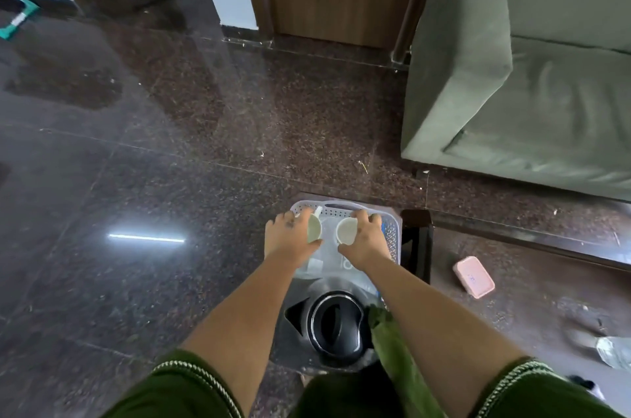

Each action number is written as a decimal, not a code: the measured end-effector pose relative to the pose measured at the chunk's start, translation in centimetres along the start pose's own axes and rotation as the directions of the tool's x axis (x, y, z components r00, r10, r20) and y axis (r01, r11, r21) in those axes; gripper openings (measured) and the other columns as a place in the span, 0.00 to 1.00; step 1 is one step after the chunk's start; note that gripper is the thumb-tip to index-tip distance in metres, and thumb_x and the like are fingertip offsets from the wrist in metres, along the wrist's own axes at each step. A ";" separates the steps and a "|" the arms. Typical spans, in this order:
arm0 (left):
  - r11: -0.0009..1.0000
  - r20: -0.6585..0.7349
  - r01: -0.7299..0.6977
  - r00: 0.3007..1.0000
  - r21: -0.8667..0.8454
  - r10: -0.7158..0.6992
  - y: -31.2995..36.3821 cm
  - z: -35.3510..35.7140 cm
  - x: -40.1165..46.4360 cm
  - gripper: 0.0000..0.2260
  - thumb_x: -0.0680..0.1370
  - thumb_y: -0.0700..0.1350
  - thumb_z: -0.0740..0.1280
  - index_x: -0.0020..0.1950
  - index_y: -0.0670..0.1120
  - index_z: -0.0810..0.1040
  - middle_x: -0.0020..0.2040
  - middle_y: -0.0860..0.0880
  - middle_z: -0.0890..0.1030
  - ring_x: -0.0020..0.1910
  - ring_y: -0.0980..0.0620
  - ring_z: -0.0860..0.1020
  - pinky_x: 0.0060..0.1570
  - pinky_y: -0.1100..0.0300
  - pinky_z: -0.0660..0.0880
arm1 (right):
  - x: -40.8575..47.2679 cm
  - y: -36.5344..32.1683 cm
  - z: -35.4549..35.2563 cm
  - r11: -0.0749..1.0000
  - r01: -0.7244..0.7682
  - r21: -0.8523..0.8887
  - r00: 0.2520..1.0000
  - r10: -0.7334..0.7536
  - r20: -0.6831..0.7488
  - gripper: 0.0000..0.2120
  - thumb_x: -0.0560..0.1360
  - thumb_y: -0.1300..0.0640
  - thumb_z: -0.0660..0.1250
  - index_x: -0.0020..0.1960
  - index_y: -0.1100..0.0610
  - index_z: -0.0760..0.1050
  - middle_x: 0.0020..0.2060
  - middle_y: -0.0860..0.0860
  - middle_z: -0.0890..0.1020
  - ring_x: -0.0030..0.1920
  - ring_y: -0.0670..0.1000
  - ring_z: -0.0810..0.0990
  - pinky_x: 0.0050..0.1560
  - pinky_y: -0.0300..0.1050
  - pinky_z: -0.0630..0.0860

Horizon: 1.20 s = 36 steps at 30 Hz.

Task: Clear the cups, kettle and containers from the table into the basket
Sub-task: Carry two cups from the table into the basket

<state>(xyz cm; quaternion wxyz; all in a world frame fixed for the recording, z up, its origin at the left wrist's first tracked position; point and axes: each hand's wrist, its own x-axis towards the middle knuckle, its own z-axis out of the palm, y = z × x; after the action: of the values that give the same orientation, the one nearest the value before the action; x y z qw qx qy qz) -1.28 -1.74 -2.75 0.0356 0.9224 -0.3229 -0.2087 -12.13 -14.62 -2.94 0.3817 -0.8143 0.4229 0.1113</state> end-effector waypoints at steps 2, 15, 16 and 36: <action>1.000 -0.003 0.016 1.000 -0.026 -0.016 -0.2 1.2 1.1 0.30 0.73 0.61 0.67 0.71 0.53 0.63 0.63 0.44 0.75 0.62 0.42 0.70 0.60 0.50 0.67 | 1.1 -0.2 0.9 1.000 0.002 -0.027 1.000 -0.002 -0.010 0.29 0.71 0.58 0.73 0.66 0.52 0.63 0.63 0.55 0.64 0.52 0.59 0.77 0.50 0.53 0.79; 0.990 0.052 -0.003 0.999 -0.141 0.010 -0.5 4.6 3.1 0.33 0.72 0.56 0.72 0.72 0.48 0.63 0.69 0.43 0.62 0.62 0.41 0.68 0.55 0.49 0.74 | 4.4 0.3 4.6 0.997 0.026 -0.076 1.000 -0.027 -0.012 0.35 0.65 0.60 0.78 0.66 0.53 0.63 0.63 0.57 0.64 0.63 0.61 0.71 0.60 0.55 0.74; 0.989 0.079 0.004 0.997 -0.150 0.007 -0.6 4.5 2.9 0.35 0.71 0.54 0.73 0.73 0.48 0.62 0.70 0.44 0.60 0.64 0.41 0.67 0.57 0.48 0.73 | 4.3 0.3 4.6 0.997 0.020 -0.072 1.000 -0.021 -0.008 0.35 0.65 0.62 0.77 0.66 0.53 0.63 0.63 0.56 0.64 0.63 0.60 0.70 0.60 0.54 0.75; 0.994 0.040 -0.062 0.997 0.087 0.058 -1.2 3.4 2.6 0.26 0.72 0.48 0.71 0.66 0.46 0.66 0.66 0.44 0.67 0.64 0.44 0.67 0.55 0.51 0.73 | 3.4 1.2 3.3 0.782 0.295 -0.549 0.941 -0.337 0.026 0.34 0.69 0.71 0.64 0.68 0.43 0.66 0.66 0.47 0.69 0.66 0.55 0.65 0.60 0.54 0.68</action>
<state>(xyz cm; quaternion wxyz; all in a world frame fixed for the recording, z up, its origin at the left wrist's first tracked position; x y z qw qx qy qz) -0.12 -2.19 -7.06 -0.0047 0.9089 -0.3600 -0.2103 -10.54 -14.72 -7.56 0.1312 -0.9517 0.2447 0.1313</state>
